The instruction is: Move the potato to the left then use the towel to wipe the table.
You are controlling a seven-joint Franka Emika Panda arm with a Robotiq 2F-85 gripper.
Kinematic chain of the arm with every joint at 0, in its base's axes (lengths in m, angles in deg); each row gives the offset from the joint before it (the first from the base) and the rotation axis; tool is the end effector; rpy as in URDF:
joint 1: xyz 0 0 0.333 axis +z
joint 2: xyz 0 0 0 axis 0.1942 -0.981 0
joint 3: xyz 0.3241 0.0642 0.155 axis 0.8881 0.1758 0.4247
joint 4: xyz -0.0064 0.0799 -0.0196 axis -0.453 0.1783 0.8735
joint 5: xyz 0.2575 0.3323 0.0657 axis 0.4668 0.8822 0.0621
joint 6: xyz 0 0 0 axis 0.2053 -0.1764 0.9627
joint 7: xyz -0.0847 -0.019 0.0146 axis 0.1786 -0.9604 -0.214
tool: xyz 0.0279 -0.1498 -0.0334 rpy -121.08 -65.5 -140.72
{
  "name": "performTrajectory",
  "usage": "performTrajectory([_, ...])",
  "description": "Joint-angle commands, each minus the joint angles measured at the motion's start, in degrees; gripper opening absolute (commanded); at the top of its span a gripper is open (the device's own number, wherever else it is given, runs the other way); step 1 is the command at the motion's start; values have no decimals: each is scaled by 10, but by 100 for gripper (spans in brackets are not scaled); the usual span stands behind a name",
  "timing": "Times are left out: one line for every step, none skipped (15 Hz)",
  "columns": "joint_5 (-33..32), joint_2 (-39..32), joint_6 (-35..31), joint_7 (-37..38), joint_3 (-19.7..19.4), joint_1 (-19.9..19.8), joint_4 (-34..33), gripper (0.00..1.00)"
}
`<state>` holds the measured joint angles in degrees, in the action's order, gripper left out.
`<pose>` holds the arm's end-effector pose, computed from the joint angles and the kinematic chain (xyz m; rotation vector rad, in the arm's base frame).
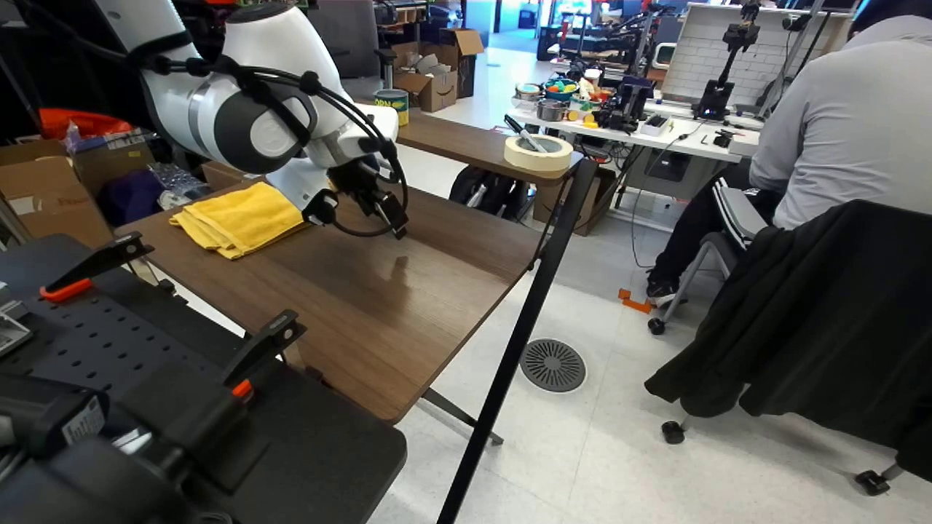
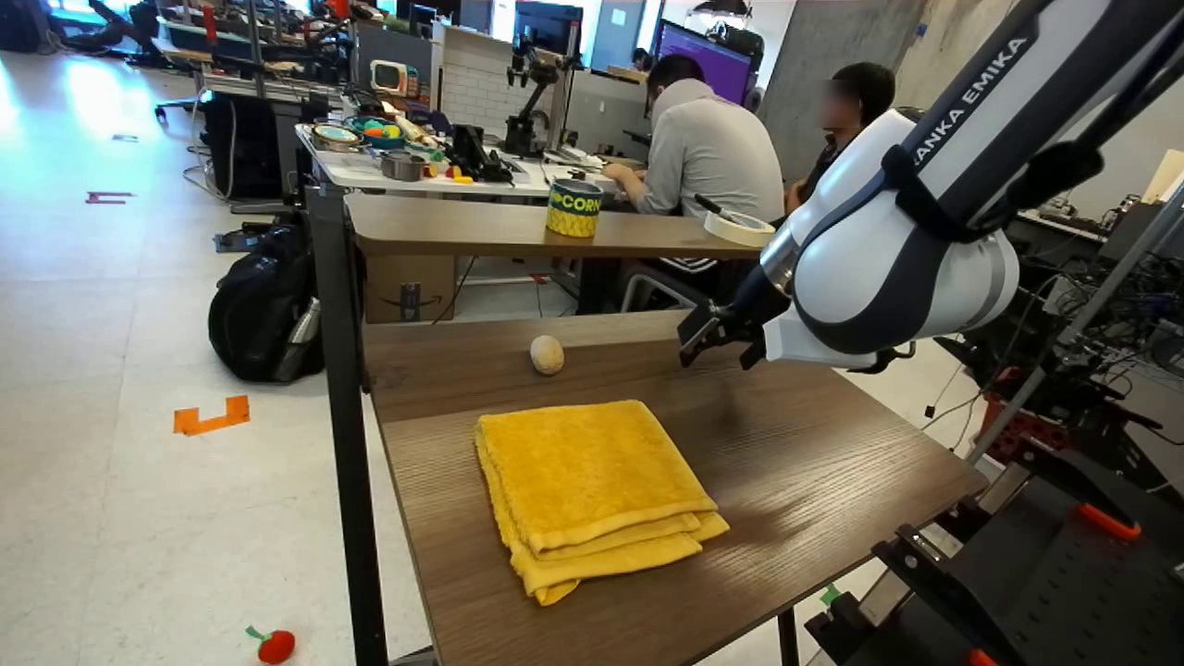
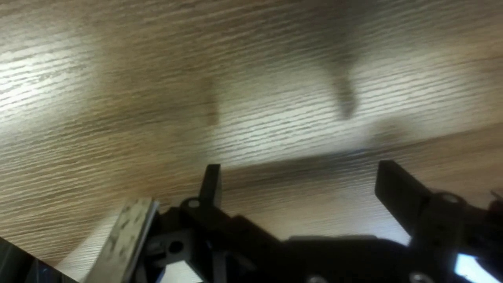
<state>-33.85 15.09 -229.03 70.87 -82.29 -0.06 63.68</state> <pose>0.6507 0.0186 0.0151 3.0192 -0.4006 0.6572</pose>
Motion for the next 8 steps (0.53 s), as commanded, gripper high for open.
performTrajectory([-1,52,-65,-17,19,-14,65,100])
performTrajectory([-1,66,-95,-18,27,-20,85,100])
performTrajectory([0,77,-123,-17,32,-24,103,100])
performTrajectory([-1,92,-153,-16,41,-31,125,100])
performTrajectory([-7,103,-177,-15,52,-44,141,100])
performTrajectory([-9,116,-189,-12,61,-54,158,100])
performTrajectory([11,78,-119,-16,42,-30,102,100])
performTrajectory([10,93,-120,-16,49,-37,116,100])
